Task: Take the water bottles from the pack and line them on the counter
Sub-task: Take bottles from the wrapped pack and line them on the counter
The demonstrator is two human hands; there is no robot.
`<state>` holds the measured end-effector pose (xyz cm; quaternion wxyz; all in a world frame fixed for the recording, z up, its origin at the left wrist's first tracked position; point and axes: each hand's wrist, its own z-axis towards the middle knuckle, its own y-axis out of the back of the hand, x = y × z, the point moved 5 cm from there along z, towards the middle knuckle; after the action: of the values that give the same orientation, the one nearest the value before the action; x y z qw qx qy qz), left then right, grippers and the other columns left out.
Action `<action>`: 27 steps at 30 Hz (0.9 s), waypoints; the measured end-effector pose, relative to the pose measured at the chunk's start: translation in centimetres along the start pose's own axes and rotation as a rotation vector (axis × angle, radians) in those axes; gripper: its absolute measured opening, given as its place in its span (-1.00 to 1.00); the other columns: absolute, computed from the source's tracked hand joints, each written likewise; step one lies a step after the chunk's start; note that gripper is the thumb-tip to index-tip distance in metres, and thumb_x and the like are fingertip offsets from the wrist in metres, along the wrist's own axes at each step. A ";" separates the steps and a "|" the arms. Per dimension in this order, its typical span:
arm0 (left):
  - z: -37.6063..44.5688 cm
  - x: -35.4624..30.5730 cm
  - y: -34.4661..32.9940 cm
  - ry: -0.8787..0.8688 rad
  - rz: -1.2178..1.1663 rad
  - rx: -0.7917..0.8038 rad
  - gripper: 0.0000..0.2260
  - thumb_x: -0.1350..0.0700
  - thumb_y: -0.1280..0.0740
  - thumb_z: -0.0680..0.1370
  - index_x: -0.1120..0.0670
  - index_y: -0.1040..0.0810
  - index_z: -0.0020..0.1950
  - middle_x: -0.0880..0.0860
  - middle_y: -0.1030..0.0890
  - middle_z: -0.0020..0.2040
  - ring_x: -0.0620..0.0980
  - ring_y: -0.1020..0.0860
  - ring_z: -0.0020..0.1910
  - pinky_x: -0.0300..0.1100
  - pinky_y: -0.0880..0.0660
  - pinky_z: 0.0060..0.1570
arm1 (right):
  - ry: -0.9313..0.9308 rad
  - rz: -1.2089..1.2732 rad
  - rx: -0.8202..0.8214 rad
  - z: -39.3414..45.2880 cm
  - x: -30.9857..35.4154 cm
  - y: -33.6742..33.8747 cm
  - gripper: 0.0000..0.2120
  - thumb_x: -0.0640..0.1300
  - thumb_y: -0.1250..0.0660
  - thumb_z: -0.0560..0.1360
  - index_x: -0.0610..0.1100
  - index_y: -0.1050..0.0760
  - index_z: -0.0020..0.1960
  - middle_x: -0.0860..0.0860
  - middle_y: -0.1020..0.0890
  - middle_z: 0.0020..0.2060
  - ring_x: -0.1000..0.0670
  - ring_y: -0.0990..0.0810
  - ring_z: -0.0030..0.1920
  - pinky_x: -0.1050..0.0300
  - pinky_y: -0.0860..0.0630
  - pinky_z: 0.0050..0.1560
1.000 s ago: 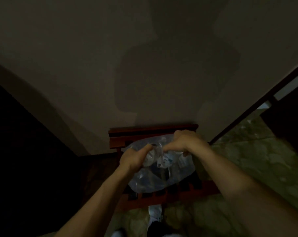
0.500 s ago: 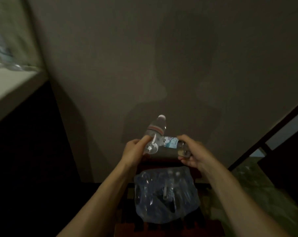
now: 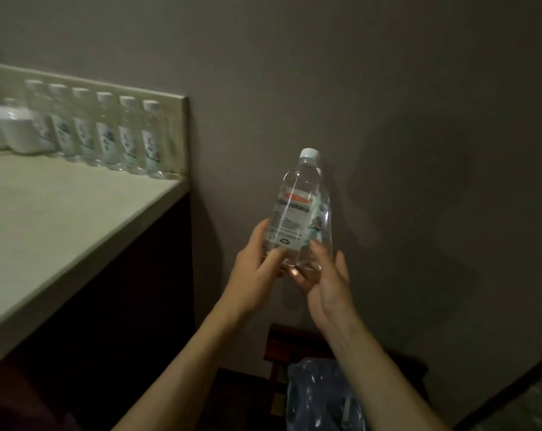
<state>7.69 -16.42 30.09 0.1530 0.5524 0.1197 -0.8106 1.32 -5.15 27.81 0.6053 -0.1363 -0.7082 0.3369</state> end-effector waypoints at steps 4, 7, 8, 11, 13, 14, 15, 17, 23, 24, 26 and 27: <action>0.4 -1.9 5.0 -0.039 0.069 -0.130 -0.59 -0.15 -0.51 0.38 -0.13 -0.54 0.18 -0.18 -0.70 0.02 -0.24 -0.68 -0.05 -0.37 -0.57 -0.15 | 0.046 0.004 0.062 -0.8 -2.3 -5.1 -0.49 -0.09 -0.47 0.41 -0.10 -0.39 0.31 -0.17 -0.67 0.12 -0.12 -0.71 0.02 0.12 -0.63 -0.21; 0.7 -2.3 10.0 -0.009 0.120 -0.188 -0.61 -0.10 -0.54 0.38 -0.06 -0.60 0.15 -0.09 -0.70 0.00 -0.23 -0.68 -0.07 -0.32 -0.61 -0.15 | 0.079 -0.051 0.151 -1.1 -4.0 -8.8 -0.48 -0.09 -0.46 0.41 -0.06 -0.39 0.32 -0.09 -0.69 0.09 -0.09 -0.71 0.05 0.07 -0.66 -0.11; 0.7 -2.5 11.9 0.002 0.122 -0.180 -0.60 -0.08 -0.54 0.39 -0.04 -0.60 0.17 -0.06 -0.70 0.01 -0.20 -0.68 -0.05 -0.26 -0.63 -0.10 | 0.086 -0.054 0.186 -1.2 -4.8 -10.3 -0.48 -0.11 -0.47 0.41 -0.06 -0.38 0.32 -0.09 -0.69 0.09 -0.11 -0.70 0.07 0.03 -0.66 -0.06; 0.9 -3.6 18.1 0.014 0.128 -0.117 -0.57 -0.03 -0.55 0.40 -0.06 -0.55 0.23 -0.08 -0.70 0.05 -0.20 -0.68 -0.03 -0.29 -0.63 -0.12 | 0.077 -0.025 0.258 -1.9 -7.8 -15.1 -0.55 -0.19 -0.45 0.40 -0.11 -0.39 0.24 -0.16 -0.67 0.11 -0.17 -0.68 0.09 0.02 -0.66 -0.09; 1.0 -4.7 22.5 0.034 0.147 -0.075 -0.50 -0.02 -0.55 0.38 -0.13 -0.48 0.28 -0.14 -0.66 0.06 -0.22 -0.66 -0.02 -0.40 -0.58 -0.20 | 0.072 -0.039 0.300 -2.3 -9.9 -18.5 -0.59 -0.20 -0.42 0.38 -0.10 -0.41 0.20 -0.16 -0.67 0.10 -0.16 -0.68 0.08 0.03 -0.64 -0.12; 0.9 -5.1 24.7 0.054 0.162 -0.068 -0.49 -0.01 -0.56 0.38 -0.14 -0.46 0.27 -0.14 -0.64 0.06 -0.23 -0.66 -0.04 -0.42 -0.57 -0.22 | 0.079 -0.055 0.323 -2.6 -11.0 -20.2 -0.60 -0.21 -0.40 0.39 -0.10 -0.43 0.20 -0.15 -0.67 0.08 -0.17 -0.68 0.07 0.01 -0.63 -0.10; 0.9 -5.4 26.8 0.069 0.180 -0.069 -0.50 0.00 -0.55 0.37 -0.12 -0.46 0.25 -0.11 -0.64 0.04 -0.23 -0.66 -0.08 -0.42 -0.56 -0.25 | 0.091 -0.078 0.345 -2.9 -12.1 -22.0 -0.61 -0.22 -0.39 0.39 -0.09 -0.44 0.20 -0.15 -0.68 0.07 -0.18 -0.68 0.07 -0.05 -0.63 -0.06; 0.5 -5.8 30.5 0.094 0.197 -0.082 -0.53 0.06 -0.53 0.32 -0.06 -0.47 0.18 -0.01 -0.66 -0.03 -0.17 -0.67 -0.18 -0.34 -0.56 -0.27 | 0.130 -0.139 0.372 -4.0 -14.0 -25.4 -0.63 -0.23 -0.38 0.39 -0.05 -0.48 0.18 -0.13 -0.69 0.05 -0.19 -0.67 0.08 -0.15 -0.62 0.04; 1.1 -6.2 38.5 0.136 0.069 -0.112 -0.58 -0.02 -0.50 0.37 0.06 -0.52 0.16 0.19 -0.65 0.01 -0.04 -0.66 -0.05 -0.23 -0.58 -0.23 | 0.213 -0.294 0.362 -5.5 -17.5 -33.2 -0.64 -0.14 -0.47 0.36 0.00 -0.53 0.14 -0.18 -0.68 0.04 -0.21 -0.69 0.03 -0.26 -0.59 0.10; 1.3 -5.9 39.5 0.146 0.076 -0.118 -0.59 -0.09 -0.49 0.38 0.04 -0.53 0.15 0.19 -0.64 0.04 0.04 -0.65 0.03 -0.12 -0.58 -0.14 | 0.223 -0.318 0.362 -5.3 -18.0 -34.0 -0.66 -0.11 -0.48 0.35 0.04 -0.54 0.11 -0.17 -0.68 0.02 -0.20 -0.70 0.01 -0.26 -0.60 0.09; 2.1 -5.6 41.4 0.148 0.112 -0.109 -0.60 -0.16 -0.47 0.38 -0.01 -0.56 0.13 0.13 -0.67 0.02 0.08 -0.65 0.07 0.03 -0.58 0.01 | 0.235 -0.357 0.390 -4.7 -19.0 -35.3 -0.68 -0.07 -0.49 0.35 0.14 -0.55 0.06 -0.08 -0.69 -0.02 -0.13 -0.71 -0.01 -0.12 -0.65 0.01; 2.4 -5.7 42.2 0.139 0.126 -0.096 -0.63 -0.17 -0.48 0.38 -0.06 -0.58 0.12 0.10 -0.69 -0.01 0.04 -0.66 0.05 0.02 -0.60 0.01 | 0.237 -0.372 0.402 -4.3 -19.5 -35.8 -0.68 -0.06 -0.49 0.35 0.15 -0.55 0.07 -0.06 -0.69 -0.03 -0.10 -0.71 -0.02 -0.04 -0.66 -0.04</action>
<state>23.60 -55.66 35.23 0.2213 0.6059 0.1339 -0.7523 17.57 -41.88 36.10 0.7500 0.0799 -0.5645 0.3353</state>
